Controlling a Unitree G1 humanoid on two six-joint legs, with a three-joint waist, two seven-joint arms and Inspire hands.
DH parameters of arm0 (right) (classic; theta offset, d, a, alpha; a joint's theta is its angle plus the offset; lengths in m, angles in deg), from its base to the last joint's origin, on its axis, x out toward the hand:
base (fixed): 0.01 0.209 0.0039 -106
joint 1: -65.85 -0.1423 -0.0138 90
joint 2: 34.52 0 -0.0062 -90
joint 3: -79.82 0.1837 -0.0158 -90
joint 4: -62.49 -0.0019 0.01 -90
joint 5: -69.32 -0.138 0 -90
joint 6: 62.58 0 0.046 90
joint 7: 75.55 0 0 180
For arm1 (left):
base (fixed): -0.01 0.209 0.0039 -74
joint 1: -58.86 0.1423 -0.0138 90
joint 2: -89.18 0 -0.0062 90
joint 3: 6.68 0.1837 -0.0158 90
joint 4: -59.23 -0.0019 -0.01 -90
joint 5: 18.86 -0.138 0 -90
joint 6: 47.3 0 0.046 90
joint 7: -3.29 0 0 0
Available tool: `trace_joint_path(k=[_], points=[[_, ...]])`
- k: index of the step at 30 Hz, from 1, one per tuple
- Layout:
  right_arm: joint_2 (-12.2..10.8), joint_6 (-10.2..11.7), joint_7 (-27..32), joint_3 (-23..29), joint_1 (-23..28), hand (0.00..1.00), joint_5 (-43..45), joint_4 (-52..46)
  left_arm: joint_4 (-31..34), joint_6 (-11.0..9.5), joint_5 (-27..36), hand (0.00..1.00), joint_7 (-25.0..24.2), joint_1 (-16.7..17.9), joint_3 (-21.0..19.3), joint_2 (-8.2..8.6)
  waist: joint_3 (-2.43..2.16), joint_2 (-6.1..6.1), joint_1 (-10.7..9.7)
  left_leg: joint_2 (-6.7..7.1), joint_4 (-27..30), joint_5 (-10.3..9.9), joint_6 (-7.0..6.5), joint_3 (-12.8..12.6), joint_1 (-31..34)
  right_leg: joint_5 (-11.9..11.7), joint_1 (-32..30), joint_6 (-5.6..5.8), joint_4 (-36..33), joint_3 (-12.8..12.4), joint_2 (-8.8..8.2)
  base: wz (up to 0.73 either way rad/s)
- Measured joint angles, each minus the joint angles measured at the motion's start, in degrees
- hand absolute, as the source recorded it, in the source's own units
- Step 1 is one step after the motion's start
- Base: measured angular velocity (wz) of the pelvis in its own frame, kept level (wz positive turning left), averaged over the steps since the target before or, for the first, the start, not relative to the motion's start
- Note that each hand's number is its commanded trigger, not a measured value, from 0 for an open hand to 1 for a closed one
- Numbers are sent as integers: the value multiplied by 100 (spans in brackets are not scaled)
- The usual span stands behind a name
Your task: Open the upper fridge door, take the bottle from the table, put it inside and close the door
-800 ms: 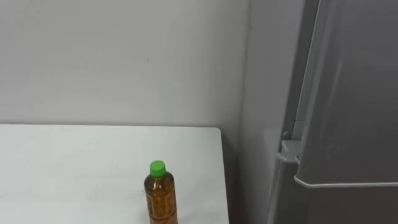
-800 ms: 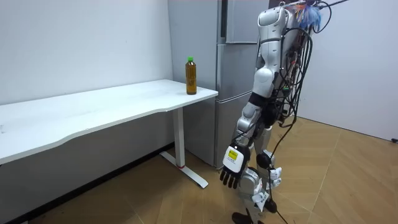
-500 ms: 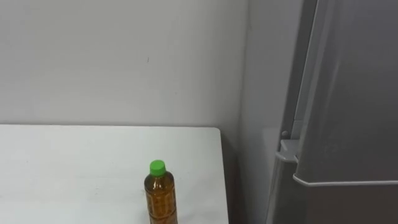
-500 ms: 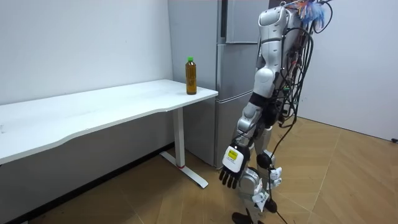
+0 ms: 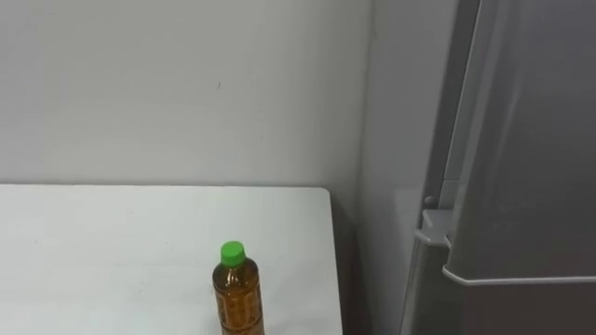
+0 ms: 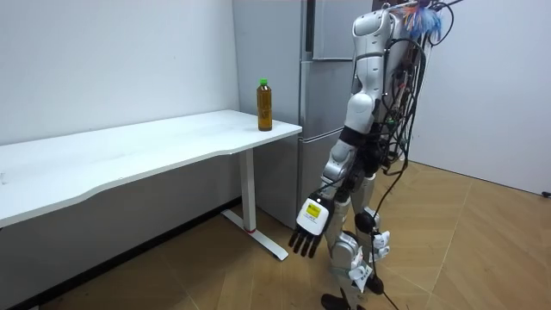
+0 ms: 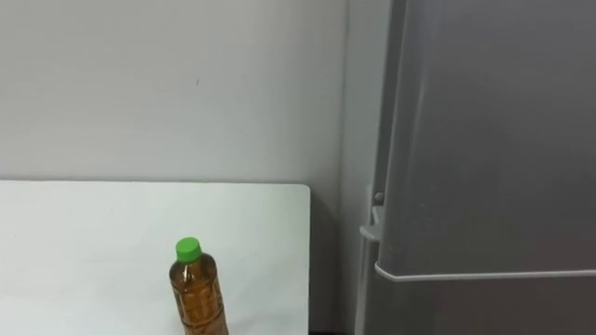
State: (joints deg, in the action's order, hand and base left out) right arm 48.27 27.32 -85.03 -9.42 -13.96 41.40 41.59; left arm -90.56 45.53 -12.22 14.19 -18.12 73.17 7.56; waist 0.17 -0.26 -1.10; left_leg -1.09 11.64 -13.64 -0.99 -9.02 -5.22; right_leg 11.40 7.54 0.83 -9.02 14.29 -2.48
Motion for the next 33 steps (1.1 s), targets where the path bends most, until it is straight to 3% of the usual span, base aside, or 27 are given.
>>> trace_joint_path(k=[5,9,11,20,22,25,33], points=[[80,-2,-10,259,1,0,342,-66,861,-196,975,0,312,78,-422,-69,2,-111,33,8,-17,-11,2,9,-3,1,-3,2,0,-17,-1,-2],[115,28,4,450,13,0,562,-61,1663,-326,1183,0,556,85,-560,-85,10,-209,64,32,-20,-9,4,9,-44,1,37,2,21,-17,5,0],[151,132,28,516,50,0,720,-60,2125,-533,1182,0,693,73,-557,-83,16,-266,123,45,-23,-8,4,10,-52,1,34,3,7,-21,2,0],[145,265,70,550,55,0,1046,-97,3728,-998,1186,0,1280,73,-556,-77,-2,-199,152,47,-35,-7,2,3,-54,4,9,6,-76,-12,-10,0],[113,265,69,550,137,0,1034,-222,4005,-1003,1179,0,1370,61,-554,-81,-12,-224,153,48,-35,-7,2,-1,-84,4,6,6,-65,-19,-11,0],[71,265,72,553,224,0,1030,-286,4648,-1016,1180,0,1607,67,-557,-85,-13,-169,155,6,-58,-9,1,14,-66,4,-15,6,-62,-16,-2,0],[66,330,128,576,268,0,1024,-287,6073,-1052,1123,0,1870,-5,-630,-259,-12,-206,133,64,5,-9,0,158,-43,2,48,4,-65,-9,4,2]])
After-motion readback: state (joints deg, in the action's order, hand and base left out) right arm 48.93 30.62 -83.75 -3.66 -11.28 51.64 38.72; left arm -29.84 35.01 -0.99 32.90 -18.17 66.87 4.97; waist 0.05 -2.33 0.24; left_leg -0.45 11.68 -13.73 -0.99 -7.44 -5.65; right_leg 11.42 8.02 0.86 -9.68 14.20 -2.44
